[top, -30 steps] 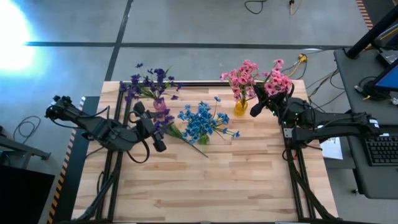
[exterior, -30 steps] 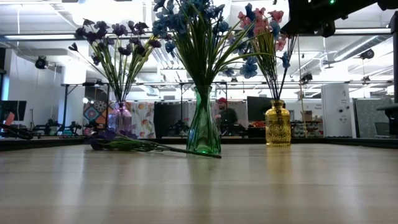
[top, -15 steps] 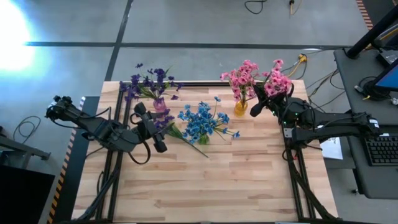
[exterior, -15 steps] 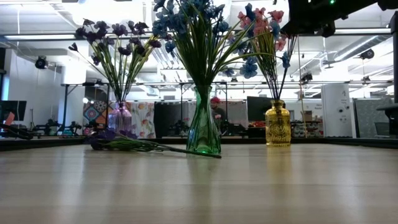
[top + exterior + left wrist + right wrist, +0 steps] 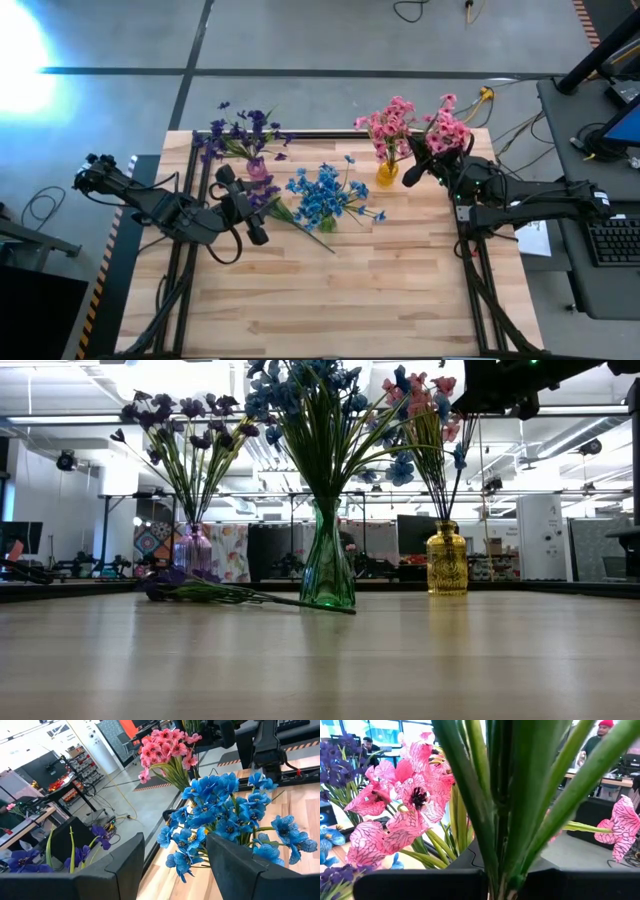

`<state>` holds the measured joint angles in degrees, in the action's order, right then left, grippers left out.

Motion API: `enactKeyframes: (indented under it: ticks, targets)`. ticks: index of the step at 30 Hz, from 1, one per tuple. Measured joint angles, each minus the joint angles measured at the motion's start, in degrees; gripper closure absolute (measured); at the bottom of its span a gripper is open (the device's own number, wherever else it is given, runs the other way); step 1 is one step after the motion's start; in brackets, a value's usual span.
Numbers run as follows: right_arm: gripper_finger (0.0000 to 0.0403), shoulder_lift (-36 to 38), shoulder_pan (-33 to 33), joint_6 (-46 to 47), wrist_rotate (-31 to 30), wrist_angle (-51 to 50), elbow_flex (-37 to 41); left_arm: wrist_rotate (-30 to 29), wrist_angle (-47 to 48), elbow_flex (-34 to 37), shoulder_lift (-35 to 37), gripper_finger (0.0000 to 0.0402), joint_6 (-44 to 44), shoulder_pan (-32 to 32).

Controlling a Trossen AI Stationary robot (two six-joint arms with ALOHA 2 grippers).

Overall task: Sort flowers into vase by color
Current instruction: Put the pink flowers into the yellow vase

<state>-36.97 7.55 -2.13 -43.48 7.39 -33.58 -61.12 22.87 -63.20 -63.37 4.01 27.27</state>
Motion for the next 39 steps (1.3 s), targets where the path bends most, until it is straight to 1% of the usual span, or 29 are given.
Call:
enactKeyframes:
  ticks: [17,24,32,39]
  targets:
    - [0.039,0.0,0.0,-1.5,0.0,0.0,0.0,0.0,0.2,0.0,0.0,0.0205,0.0,0.0]
    - [0.039,0.0,0.0,0.8,-0.1,0.2,0.0,0.0,0.2,0.0,0.0,0.0205,0.0,0.0]
    - [0.039,-2.5,0.0,0.0,-0.1,-0.3,0.1,0.0,0.2,0.0,0.0,0.0205,0.0,0.0]
    - [0.039,-4.2,0.0,1.2,-0.1,-0.3,0.1,0.0,0.2,0.0,-0.1,0.0205,0.0,0.0]
